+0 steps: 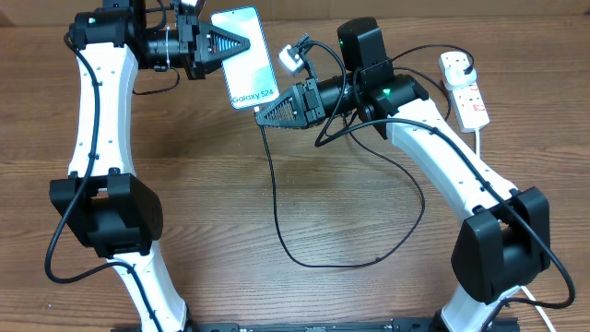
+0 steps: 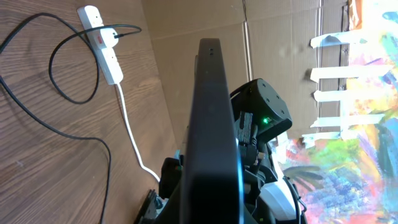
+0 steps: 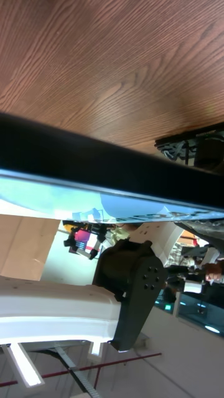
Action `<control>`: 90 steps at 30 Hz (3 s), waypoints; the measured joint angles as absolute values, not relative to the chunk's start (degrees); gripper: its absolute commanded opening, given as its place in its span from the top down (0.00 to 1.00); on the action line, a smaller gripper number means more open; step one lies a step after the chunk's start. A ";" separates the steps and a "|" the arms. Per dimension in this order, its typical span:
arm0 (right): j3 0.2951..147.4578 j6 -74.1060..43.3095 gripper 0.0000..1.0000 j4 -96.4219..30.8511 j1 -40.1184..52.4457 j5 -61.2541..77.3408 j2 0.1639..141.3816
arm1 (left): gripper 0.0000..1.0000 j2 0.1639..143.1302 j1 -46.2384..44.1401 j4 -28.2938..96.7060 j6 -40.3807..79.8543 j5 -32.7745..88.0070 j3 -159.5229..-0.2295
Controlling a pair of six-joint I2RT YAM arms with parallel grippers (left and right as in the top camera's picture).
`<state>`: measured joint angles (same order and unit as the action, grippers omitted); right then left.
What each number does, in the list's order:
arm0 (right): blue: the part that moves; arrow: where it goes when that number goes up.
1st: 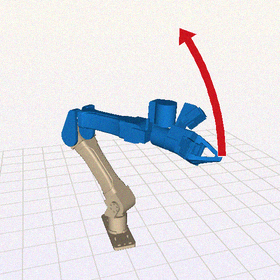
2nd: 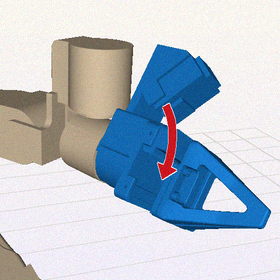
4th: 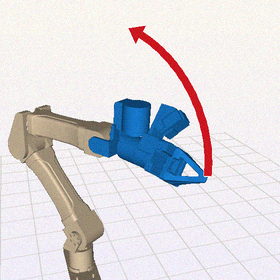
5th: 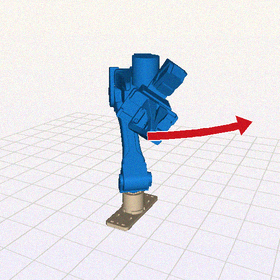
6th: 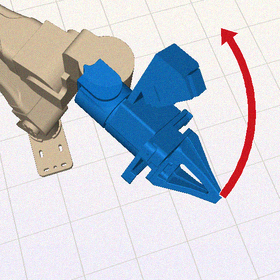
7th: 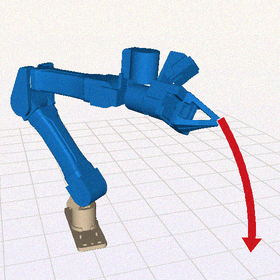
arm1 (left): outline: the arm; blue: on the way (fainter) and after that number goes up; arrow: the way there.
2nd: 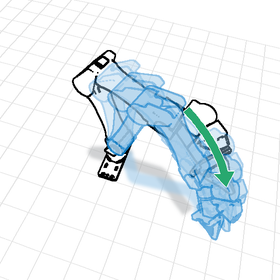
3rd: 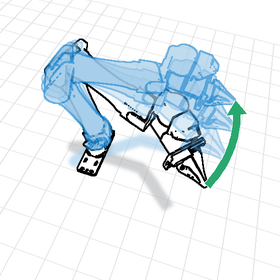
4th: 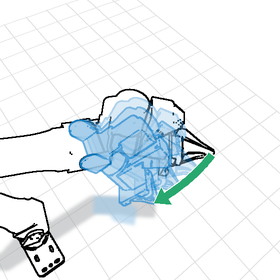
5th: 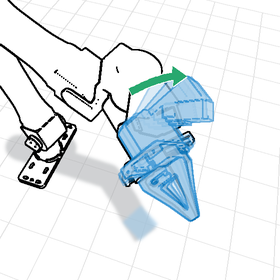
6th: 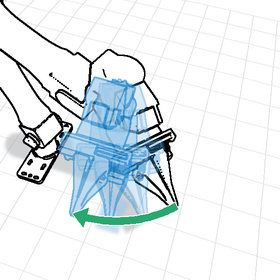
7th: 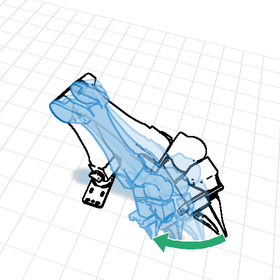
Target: Plug charger to phone and switch on socket
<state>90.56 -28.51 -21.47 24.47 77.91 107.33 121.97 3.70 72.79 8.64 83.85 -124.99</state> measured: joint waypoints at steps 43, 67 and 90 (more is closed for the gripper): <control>90.56 -28.49 0.96 -21.45 24.01 78.96 107.33 | 0.96 121.97 3.70 72.16 8.67 83.85 -124.99; 90.52 -28.53 0.96 -21.69 23.97 77.38 107.33 | 0.96 121.97 3.33 71.94 8.69 83.64 -124.99; 90.30 -28.75 0.96 -21.04 23.62 79.07 107.44 | 0.96 121.97 2.96 71.70 9.08 82.89 -124.99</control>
<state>90.30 -28.75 -21.04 23.62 79.07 107.44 121.97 2.96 71.70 9.08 82.89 -124.99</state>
